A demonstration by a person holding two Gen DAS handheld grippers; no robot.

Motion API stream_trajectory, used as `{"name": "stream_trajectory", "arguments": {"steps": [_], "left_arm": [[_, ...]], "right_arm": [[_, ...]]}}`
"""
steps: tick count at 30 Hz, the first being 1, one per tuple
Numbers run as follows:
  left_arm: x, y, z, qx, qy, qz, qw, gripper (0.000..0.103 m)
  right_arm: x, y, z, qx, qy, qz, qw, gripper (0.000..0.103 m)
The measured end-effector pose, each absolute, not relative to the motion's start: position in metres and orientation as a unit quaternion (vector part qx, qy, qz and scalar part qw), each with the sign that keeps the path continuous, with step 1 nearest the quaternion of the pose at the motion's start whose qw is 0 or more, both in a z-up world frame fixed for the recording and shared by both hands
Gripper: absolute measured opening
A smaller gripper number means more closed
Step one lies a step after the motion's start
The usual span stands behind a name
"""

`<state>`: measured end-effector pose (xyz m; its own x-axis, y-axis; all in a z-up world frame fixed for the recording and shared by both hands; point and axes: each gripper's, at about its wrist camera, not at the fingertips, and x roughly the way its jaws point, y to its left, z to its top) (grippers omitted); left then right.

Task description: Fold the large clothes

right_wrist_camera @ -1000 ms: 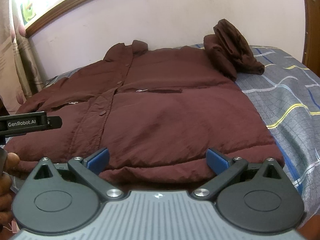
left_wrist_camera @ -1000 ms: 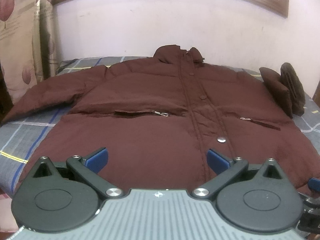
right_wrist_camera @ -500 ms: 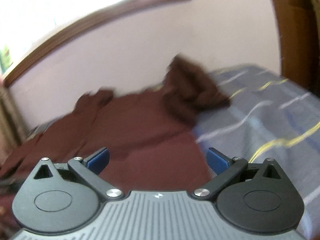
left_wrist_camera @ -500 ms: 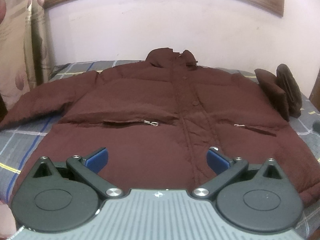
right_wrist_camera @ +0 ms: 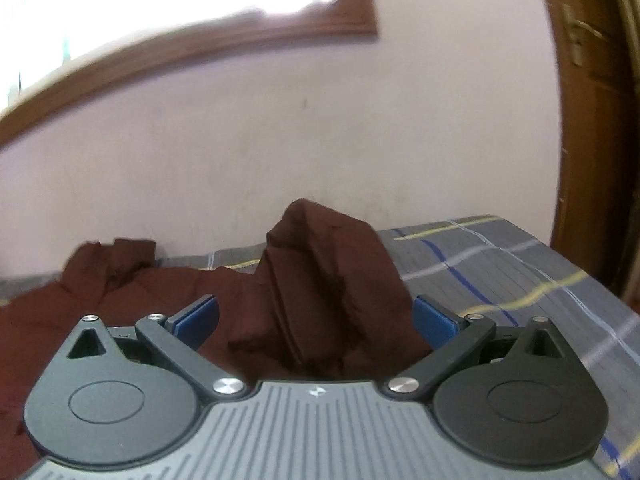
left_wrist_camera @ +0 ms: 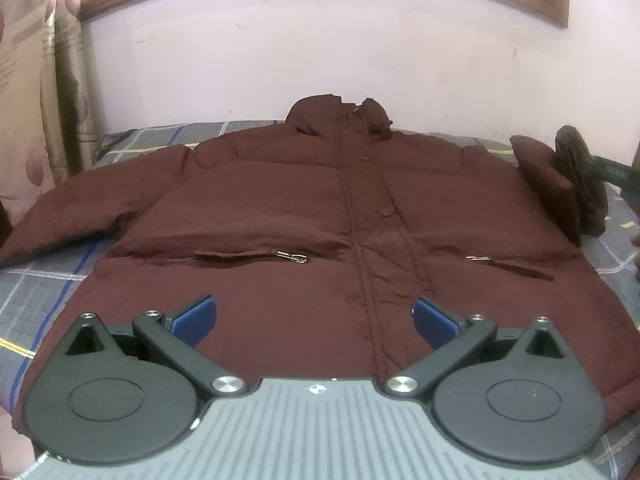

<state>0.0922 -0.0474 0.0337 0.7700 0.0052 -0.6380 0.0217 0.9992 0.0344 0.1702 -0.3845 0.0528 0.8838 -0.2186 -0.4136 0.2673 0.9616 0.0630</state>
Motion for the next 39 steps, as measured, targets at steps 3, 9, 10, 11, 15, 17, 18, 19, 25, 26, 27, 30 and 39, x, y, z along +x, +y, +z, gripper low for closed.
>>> {"name": "stream_trajectory", "arguments": {"steps": [3,9,10,11,15,17,18,19,25,26,27,30,39], "left_arm": [[0.098,-0.046,0.03,0.019,0.348,-0.003,0.937,0.103],[0.105,-0.033,0.028,0.004,0.351,0.002,0.936,0.103],[0.105,-0.029,0.028,0.0,0.351,0.003,0.936,0.103],[0.105,-0.025,0.029,-0.005,0.35,0.003,0.937,0.103],[0.103,-0.009,0.033,-0.02,0.344,0.006,0.939,0.103],[0.1,0.0,0.036,-0.027,0.339,0.01,0.94,0.103],[0.099,0.004,0.037,-0.031,0.337,0.013,0.941,0.103],[0.097,0.011,0.039,-0.037,0.335,0.016,0.941,0.103],[0.082,0.05,0.05,-0.063,0.315,0.041,0.946,0.103],[0.079,0.057,0.051,-0.067,0.312,0.045,0.947,0.103],[0.077,0.063,0.052,-0.07,0.309,0.048,0.947,0.103],[0.074,0.082,0.053,-0.077,0.305,0.061,0.947,0.103],[0.073,0.134,0.043,-0.119,0.311,0.086,0.939,0.103]], "right_arm": [[0.198,-0.383,0.045,0.032,0.226,-0.126,0.965,0.102],[0.212,-0.426,0.041,0.09,0.251,-0.142,0.953,0.017],[0.208,-0.432,0.046,0.091,0.244,-0.15,0.954,0.016],[0.203,-0.438,0.051,0.101,0.233,-0.145,0.956,0.015],[0.186,-0.434,0.09,0.129,0.199,-0.097,0.967,0.015],[0.183,-0.415,0.116,0.142,0.183,-0.054,0.971,0.015],[0.183,-0.403,0.129,0.148,0.178,-0.033,0.972,0.015],[0.185,-0.389,0.142,0.158,0.171,-0.007,0.973,0.015],[0.212,-0.273,0.189,0.192,0.167,0.14,0.957,0.014],[0.219,-0.252,0.189,0.195,0.172,0.158,0.953,0.014],[0.226,-0.233,0.186,0.197,0.178,0.171,0.949,0.014],[0.249,-0.178,0.164,0.199,0.207,0.197,0.937,0.014],[0.282,-0.086,0.05,0.123,0.326,0.184,0.919,0.015]]}}
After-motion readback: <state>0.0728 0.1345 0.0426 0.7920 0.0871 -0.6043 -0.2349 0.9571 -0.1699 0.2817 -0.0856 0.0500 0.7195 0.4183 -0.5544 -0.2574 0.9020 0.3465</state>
